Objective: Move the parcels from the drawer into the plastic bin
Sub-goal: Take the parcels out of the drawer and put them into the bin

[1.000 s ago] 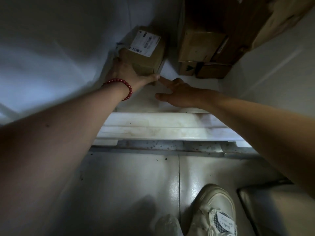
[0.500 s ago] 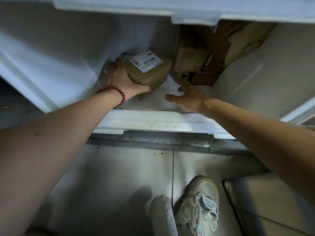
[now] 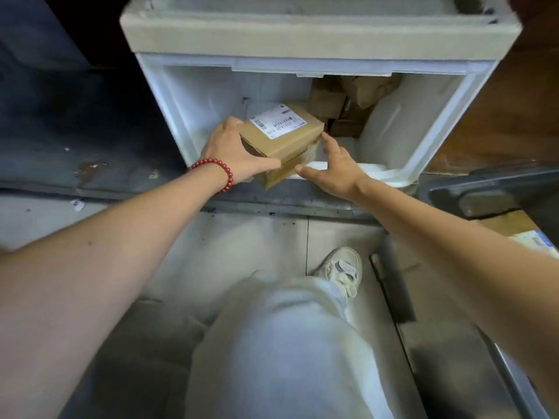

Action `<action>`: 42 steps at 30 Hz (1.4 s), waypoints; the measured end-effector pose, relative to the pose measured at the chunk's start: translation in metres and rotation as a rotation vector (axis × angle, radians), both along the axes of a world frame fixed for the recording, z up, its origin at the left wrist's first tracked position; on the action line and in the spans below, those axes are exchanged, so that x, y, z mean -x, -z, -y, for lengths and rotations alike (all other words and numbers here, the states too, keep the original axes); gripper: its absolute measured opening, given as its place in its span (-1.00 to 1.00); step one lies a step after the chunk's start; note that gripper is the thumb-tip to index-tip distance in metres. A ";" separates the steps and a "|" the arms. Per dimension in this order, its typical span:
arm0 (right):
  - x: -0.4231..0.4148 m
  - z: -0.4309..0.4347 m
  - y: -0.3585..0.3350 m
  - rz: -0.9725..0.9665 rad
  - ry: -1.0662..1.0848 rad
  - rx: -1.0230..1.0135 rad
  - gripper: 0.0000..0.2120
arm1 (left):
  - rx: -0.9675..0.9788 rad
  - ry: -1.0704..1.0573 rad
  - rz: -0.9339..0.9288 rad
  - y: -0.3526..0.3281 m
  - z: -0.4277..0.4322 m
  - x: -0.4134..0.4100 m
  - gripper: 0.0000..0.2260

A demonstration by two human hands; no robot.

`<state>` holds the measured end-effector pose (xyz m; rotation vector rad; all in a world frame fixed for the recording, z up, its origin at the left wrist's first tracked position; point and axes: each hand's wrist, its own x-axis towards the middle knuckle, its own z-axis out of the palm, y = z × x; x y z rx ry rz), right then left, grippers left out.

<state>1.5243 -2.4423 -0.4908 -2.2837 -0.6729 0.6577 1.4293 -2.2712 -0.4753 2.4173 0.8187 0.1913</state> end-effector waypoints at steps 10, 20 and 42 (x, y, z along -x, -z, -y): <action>0.077 0.082 -0.059 -0.149 0.192 -0.260 -0.47 | 0.033 0.187 0.033 -0.081 0.054 0.068 -0.17; 0.134 0.137 -0.045 -0.250 0.502 -0.583 -0.75 | 0.284 0.266 0.081 -0.076 0.102 0.098 -0.18; 0.136 0.154 -0.028 -0.498 0.612 -0.681 -0.48 | 0.261 0.403 -0.030 -0.067 0.119 0.073 -0.13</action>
